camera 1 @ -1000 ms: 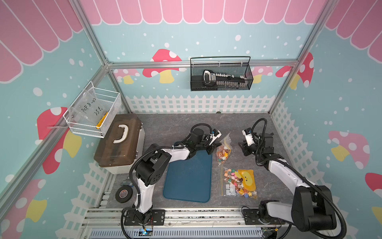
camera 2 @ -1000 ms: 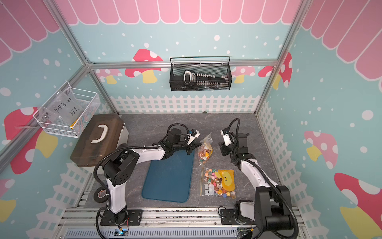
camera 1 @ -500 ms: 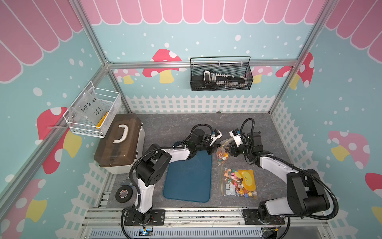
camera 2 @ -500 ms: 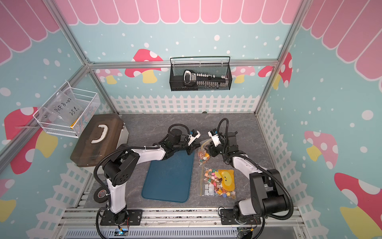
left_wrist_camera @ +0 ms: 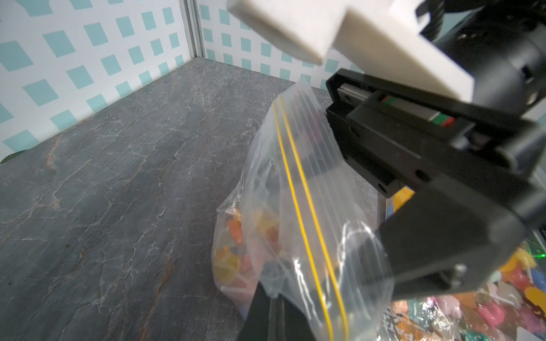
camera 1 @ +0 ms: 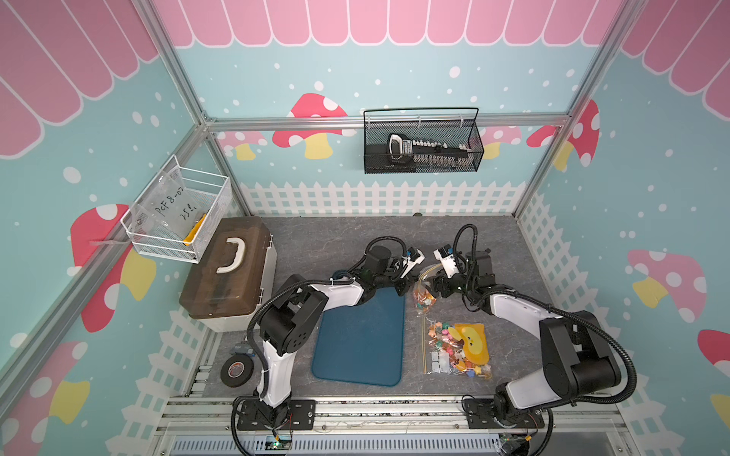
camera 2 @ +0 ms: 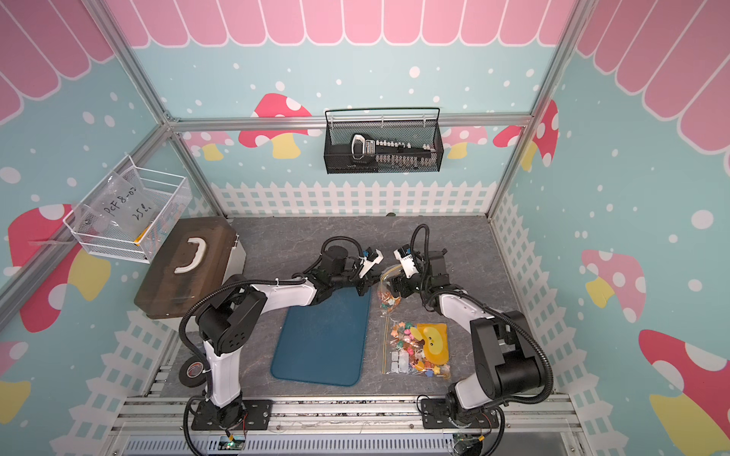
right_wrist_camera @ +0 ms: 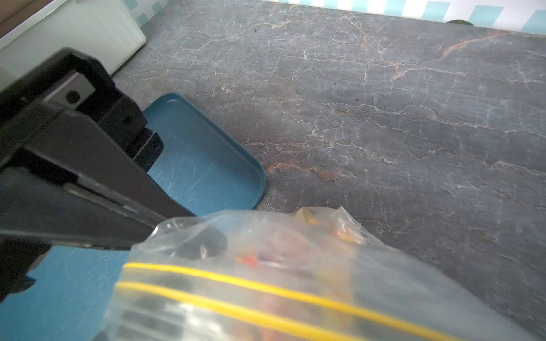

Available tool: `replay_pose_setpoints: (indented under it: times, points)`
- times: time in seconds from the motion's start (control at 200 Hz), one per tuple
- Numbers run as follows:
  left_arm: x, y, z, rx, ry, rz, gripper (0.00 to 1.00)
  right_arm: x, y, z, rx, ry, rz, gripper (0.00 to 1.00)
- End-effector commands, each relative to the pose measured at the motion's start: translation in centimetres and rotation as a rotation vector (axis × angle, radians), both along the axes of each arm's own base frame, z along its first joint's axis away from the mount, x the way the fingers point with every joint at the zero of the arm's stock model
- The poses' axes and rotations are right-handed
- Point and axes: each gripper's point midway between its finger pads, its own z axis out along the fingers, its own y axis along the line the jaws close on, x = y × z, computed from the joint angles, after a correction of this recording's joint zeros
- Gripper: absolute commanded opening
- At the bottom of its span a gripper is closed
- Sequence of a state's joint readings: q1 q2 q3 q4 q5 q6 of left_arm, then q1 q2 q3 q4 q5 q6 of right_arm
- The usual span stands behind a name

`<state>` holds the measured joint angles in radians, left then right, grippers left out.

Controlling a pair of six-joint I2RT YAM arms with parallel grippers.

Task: Pour candies out of the ziploc bag
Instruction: Open the ziploc bag at the center of the board.

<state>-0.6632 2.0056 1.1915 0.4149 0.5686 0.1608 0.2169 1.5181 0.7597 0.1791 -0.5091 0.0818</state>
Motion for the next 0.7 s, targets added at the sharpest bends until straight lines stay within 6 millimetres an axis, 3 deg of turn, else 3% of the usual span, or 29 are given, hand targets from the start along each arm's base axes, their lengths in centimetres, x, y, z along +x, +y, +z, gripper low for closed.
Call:
replay_pose_setpoints:
  times: [0.0, 0.35, 0.6, 0.696]
  points:
    - [-0.5, -0.8, 2.8, -0.035, -0.056, -0.035, 0.04, 1.1, 0.7, 0.9, 0.03, -0.012, 0.004, 0.81]
    - [-0.9, -1.5, 2.7, -0.028, -0.053, -0.053, 0.04, 1.4, 1.6, 1.5, 0.095, -0.022, 0.028, 0.57]
    - [-0.9, -1.5, 2.7, -0.028, -0.053, -0.053, 0.04, 1.3, 1.4, 1.8, 0.095, -0.027, 0.017, 0.33]
    - [-1.0, -1.5, 2.6, -0.025, -0.051, -0.051, 0.04, 1.2, 1.2, 2.0, 0.088, -0.032, 0.006, 0.31]
